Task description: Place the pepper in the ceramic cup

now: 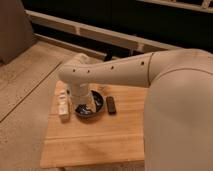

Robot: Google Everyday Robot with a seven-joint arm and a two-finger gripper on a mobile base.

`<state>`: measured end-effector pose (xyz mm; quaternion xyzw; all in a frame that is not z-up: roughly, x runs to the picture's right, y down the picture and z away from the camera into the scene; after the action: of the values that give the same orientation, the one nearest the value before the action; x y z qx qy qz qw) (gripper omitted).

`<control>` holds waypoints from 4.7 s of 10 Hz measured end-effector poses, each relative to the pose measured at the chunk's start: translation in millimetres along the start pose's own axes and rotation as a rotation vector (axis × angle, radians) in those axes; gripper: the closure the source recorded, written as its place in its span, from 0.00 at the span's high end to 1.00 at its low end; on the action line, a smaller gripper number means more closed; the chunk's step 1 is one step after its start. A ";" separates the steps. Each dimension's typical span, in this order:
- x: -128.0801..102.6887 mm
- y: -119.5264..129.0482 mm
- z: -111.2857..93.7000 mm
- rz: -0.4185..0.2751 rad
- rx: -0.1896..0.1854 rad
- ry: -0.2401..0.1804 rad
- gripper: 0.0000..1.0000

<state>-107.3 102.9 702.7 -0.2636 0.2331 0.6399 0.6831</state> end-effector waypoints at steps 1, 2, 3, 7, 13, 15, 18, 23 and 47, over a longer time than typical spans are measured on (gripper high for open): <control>0.0 0.0 0.0 0.000 0.000 0.000 0.65; 0.0 0.0 0.0 0.000 0.000 0.000 0.65; 0.0 0.0 0.0 0.000 0.000 0.000 0.65; 0.0 0.0 0.0 0.000 0.000 0.000 0.65; 0.0 0.0 0.0 0.000 0.000 0.000 0.65; 0.0 0.0 0.0 0.000 0.000 0.000 0.65; 0.0 0.0 0.0 0.000 0.000 0.000 0.65; -80.0 -8.9 -40.9 -0.093 0.026 -0.220 0.65; -285.7 -1.6 73.8 -0.289 -0.166 -0.214 0.65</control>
<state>-127.8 -63.3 945.7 -0.2800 0.0653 0.5765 0.7649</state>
